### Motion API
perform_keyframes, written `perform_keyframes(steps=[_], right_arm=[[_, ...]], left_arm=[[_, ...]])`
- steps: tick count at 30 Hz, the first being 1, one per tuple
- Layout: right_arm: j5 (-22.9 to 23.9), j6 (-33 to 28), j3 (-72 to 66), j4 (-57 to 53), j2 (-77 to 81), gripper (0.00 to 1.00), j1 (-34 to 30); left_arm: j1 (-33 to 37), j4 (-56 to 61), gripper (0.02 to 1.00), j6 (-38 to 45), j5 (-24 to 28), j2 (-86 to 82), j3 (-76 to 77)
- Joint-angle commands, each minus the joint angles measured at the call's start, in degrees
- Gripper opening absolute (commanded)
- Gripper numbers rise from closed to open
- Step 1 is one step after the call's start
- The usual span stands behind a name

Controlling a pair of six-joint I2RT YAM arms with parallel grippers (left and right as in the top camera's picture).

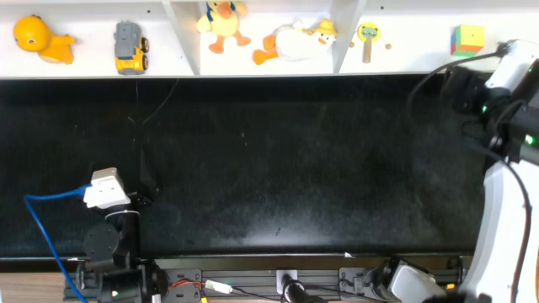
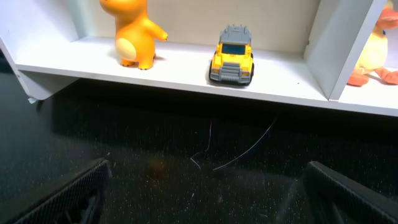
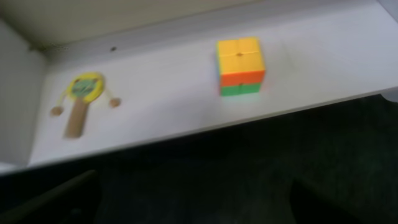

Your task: Store Toys

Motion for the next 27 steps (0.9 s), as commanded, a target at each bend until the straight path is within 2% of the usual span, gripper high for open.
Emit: perform_keyframes(steps=[1, 4, 7, 19, 27], right_arm=[[-6.12, -7.96, -0.26, -4.50, -6.51, 0.996, 1.95], [-8.87, -6.45, -0.26, -6.40, -9.62, 0.996, 2.27], [-9.18, -2.47, -0.26, -8.90, -11.15, 0.996, 2.27], [-8.66, -2.67, -0.28, -10.51, -9.16, 0.996, 2.32], [-8.09, -2.73, -0.35, -10.51, -10.97, 0.996, 8.44]], left_arm=[[-0.35, -0.07, 0.996, 1.25, -0.46, -0.59, -0.20], [-0.35, -0.04, 0.998, 1.25, -0.46, -0.59, -0.20], [-0.35, -0.04, 0.998, 1.25, -0.46, -0.59, -0.20], [-0.35, -0.04, 0.998, 1.25, -0.46, -0.59, -0.20], [-0.35, -0.04, 0.998, 1.25, -0.46, -0.59, -0.20]])
